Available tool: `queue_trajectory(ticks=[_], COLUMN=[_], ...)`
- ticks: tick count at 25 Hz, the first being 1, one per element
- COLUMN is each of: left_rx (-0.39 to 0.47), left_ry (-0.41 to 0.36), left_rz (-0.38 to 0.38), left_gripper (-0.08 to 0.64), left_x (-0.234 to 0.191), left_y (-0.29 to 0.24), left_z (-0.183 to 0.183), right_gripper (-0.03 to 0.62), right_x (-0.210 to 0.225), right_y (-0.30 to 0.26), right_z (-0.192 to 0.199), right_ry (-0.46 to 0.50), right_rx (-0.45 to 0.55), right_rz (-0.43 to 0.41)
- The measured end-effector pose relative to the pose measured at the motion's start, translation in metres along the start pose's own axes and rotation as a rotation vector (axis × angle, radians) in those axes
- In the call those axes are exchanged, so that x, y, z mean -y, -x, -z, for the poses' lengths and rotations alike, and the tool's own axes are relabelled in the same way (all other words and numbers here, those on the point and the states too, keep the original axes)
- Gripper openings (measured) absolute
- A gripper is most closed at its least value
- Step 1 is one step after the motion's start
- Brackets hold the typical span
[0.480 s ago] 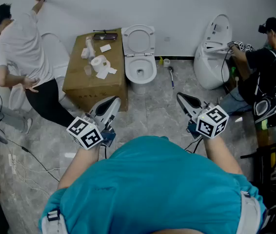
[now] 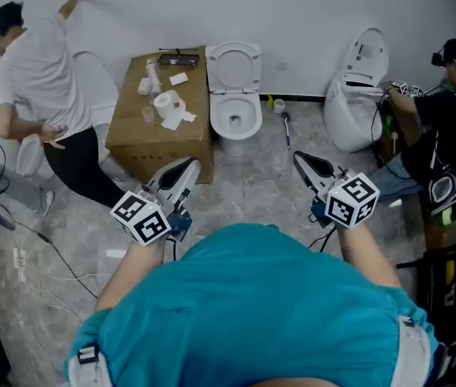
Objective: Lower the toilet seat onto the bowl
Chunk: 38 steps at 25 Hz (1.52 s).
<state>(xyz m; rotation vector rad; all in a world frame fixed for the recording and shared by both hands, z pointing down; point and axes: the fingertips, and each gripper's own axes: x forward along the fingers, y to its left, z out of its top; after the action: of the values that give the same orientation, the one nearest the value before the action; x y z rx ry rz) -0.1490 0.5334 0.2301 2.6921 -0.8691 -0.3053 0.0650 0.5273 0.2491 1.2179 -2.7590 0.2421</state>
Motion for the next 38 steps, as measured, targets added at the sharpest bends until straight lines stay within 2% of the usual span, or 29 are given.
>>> queue_trajectory(ticks=[10, 20, 25, 33, 38], left_rx=[0.000, -0.002, 0.004, 0.007, -0.006], left_ry=[0.003, -0.005, -0.010, 0.009, 0.003], left_rz=[-0.002, -0.015, -0.024, -0.024, -0.032], left_gripper=[0.003, 0.003, 0.003, 0.003, 0.003], left_x=[0.001, 0.021, 0.043, 0.061, 0.047], left_y=[-0.008, -0.061, -0.115, -0.136, -0.135], left_z=[-0.001, 0.012, 0.038, 0.041, 0.046], right_gripper=[-0.002, -0.001, 0.000, 0.000, 0.000], right_x=[0.009, 0.054, 0.101, 0.114, 0.121], right_y=[0.001, 0.026, 0.057, 0.072, 0.059], right_z=[-0.008, -0.003, 0.011, 0.009, 0.018], right_ry=[-0.035, -0.047, -0.042, -0.031, -0.045], right_rx=[0.027, 0.034, 0.029, -0.003, -0.006], right_rz=[-0.005, -0.047, -0.075, -0.100, -0.103])
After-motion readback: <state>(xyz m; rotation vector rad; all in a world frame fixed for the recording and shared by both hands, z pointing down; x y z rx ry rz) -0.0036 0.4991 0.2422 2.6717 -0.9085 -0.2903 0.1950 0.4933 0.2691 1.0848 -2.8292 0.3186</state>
